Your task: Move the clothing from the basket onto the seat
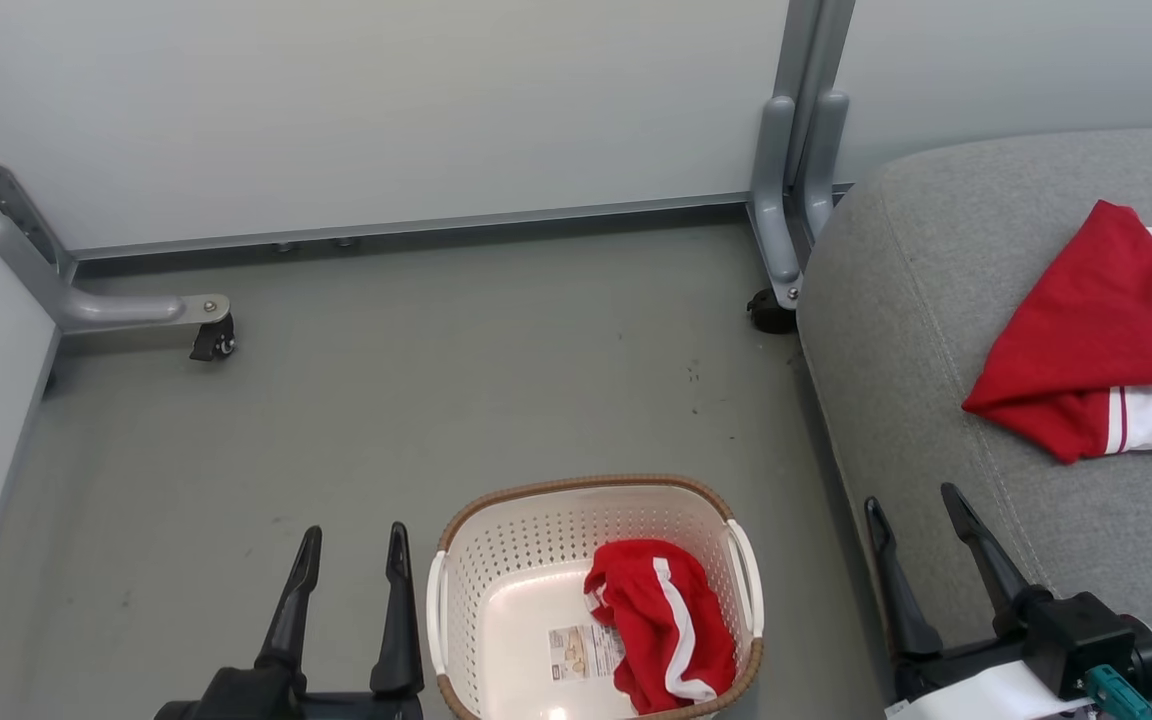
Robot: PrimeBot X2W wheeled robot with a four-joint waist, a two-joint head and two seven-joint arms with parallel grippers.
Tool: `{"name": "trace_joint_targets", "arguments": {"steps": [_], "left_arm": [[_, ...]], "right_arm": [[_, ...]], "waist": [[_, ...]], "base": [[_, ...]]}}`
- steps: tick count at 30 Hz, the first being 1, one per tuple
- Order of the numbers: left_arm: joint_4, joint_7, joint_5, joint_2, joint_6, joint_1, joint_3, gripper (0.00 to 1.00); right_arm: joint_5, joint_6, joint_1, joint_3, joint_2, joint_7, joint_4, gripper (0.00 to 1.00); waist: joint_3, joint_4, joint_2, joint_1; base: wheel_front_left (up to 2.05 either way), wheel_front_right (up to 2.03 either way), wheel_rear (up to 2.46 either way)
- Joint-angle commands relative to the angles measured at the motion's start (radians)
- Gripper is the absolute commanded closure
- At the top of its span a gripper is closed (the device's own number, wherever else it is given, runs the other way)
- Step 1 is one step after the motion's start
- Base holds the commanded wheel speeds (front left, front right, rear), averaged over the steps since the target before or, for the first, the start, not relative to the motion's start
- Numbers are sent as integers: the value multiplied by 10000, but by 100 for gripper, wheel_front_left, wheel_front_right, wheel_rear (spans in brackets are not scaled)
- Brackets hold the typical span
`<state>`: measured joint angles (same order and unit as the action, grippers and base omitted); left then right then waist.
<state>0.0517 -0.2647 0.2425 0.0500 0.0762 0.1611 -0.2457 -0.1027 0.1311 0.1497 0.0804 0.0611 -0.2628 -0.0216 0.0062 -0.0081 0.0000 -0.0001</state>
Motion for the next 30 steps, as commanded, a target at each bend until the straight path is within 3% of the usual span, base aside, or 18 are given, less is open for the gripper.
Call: {"name": "trace_joint_targets", "arguments": {"steps": [1,8,17,25,30], "left_arm": [[-48,7,-54,12,-30,-152,9,0],[-64,7,-151,13,-128,-373,15,0],[-119,7,-419,13,-373,-1427,-46,0],[-769,7,-866,15,-941,-3125,-146,0],[-1361,7,-1700,84,-1542,-4453,-332,0]], "right_arm": [[-6,-7,-126,29,-10,-31,15,0],[-44,-7,-258,26,-17,-30,-19,0],[-205,-7,-1065,-573,-44,-30,-251,0],[-256,-7,-2257,-1276,-67,-30,-646,0],[-225,-7,-3095,-1674,-65,-30,-955,0]], "waist": [[36,-5,0,1],[547,-64,0,1],[2462,-47,0,1],[4931,-75,0,1],[6459,-319,0,1]], "base": [[0,0,0],[0,0,0],[0,0,0],[0,0,0],[0,0,0]]}}
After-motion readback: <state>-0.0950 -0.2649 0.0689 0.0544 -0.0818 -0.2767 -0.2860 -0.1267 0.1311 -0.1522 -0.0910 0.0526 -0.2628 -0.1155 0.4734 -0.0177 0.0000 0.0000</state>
